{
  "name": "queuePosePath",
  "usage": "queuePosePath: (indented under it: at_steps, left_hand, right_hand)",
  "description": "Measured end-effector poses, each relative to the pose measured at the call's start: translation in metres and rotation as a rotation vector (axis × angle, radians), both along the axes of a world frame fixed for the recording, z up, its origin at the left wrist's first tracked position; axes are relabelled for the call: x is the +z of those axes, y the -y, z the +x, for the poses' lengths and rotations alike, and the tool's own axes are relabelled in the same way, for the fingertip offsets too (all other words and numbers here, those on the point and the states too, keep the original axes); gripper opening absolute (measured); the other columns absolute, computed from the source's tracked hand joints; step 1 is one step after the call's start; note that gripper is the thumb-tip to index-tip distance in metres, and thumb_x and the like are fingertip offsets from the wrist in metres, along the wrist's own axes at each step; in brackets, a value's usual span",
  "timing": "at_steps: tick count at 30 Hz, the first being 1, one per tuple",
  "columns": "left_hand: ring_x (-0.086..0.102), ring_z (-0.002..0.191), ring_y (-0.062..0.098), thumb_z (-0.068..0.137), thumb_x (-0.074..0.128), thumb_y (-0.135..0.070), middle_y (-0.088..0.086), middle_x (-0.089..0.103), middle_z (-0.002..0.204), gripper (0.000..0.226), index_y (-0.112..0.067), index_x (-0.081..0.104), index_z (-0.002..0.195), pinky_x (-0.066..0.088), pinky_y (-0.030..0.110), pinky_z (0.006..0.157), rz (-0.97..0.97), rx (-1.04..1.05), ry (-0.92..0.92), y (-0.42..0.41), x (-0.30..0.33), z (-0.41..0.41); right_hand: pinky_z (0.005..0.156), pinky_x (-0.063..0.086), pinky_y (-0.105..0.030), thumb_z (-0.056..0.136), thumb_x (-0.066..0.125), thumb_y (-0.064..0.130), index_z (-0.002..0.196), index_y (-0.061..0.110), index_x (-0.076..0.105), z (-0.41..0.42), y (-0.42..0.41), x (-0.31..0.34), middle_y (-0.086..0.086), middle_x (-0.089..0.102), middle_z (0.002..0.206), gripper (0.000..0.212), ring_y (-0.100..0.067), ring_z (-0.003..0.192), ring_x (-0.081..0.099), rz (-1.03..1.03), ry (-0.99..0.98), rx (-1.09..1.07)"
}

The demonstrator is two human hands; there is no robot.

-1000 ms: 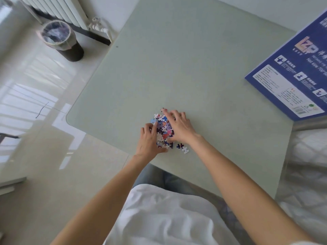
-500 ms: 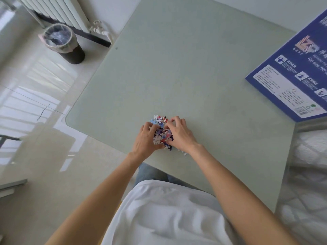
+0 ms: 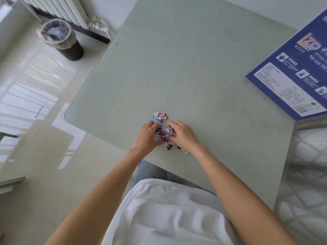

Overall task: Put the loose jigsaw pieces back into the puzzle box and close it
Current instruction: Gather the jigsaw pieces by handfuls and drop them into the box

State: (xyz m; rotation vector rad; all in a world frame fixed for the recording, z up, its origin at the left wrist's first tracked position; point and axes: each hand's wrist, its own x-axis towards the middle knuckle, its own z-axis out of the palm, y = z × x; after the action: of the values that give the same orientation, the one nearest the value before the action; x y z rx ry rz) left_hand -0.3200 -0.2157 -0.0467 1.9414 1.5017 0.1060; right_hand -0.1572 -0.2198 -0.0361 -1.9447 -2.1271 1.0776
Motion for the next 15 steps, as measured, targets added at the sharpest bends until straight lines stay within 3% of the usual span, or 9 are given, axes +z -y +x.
queuePosePath:
  at_steps: [3,8,11,13,15]
  left_hand:
    - [0.055,0.098,0.025,0.073,0.076,-0.027,0.007,0.056,0.11,0.047,-0.011,0.058,0.113,0.039,0.026,0.079,-0.028,0.033,0.025,-0.004,0.002,0.0]
    - [0.057,0.096,0.023,0.074,0.076,-0.025,0.007,0.058,0.11,0.043,-0.01,0.057,0.11,0.047,0.031,0.084,-0.083,0.036,-0.003,-0.011,0.004,0.002]
    - [0.055,0.096,0.025,0.075,0.076,-0.022,0.008,0.054,0.112,0.043,-0.01,0.055,0.11,0.047,0.033,0.084,-0.065,0.013,-0.028,-0.011,0.005,0.005]
    - [0.056,0.093,0.024,0.075,0.075,-0.019,0.008,0.056,0.109,0.038,-0.011,0.056,0.107,0.047,0.03,0.08,-0.048,0.008,-0.036,-0.011,0.007,0.006]
    - [0.06,0.09,0.022,0.077,0.072,-0.012,0.007,0.062,0.105,0.03,-0.012,0.056,0.102,0.049,0.03,0.078,-0.051,0.01,-0.025,-0.011,0.007,0.006]
  right_hand:
    - [0.067,0.035,-0.027,0.085,0.067,0.022,0.114,0.011,0.057,0.004,0.001,0.002,-0.008,0.056,0.1,0.032,-0.023,0.084,0.054,0.005,-0.051,-0.066]
    - [0.063,0.03,-0.024,0.085,0.068,0.022,0.108,0.008,0.064,0.014,0.003,0.005,-0.004,0.052,0.088,0.027,-0.019,0.075,0.05,0.083,-0.109,-0.215]
    - [0.058,0.033,-0.026,0.083,0.069,0.019,0.098,0.004,0.066,0.023,0.003,0.006,-0.001,0.049,0.081,0.021,-0.017,0.072,0.046,0.127,-0.1,-0.283]
    - [0.055,0.028,-0.023,0.082,0.071,0.018,0.094,0.002,0.066,0.03,0.004,0.004,-0.002,0.052,0.079,0.021,-0.017,0.071,0.045,0.136,-0.097,-0.321]
    - [0.062,0.028,-0.022,0.082,0.071,0.018,0.099,0.001,0.067,0.036,0.005,0.003,-0.008,0.062,0.084,0.024,-0.016,0.073,0.048,0.146,-0.096,-0.347]
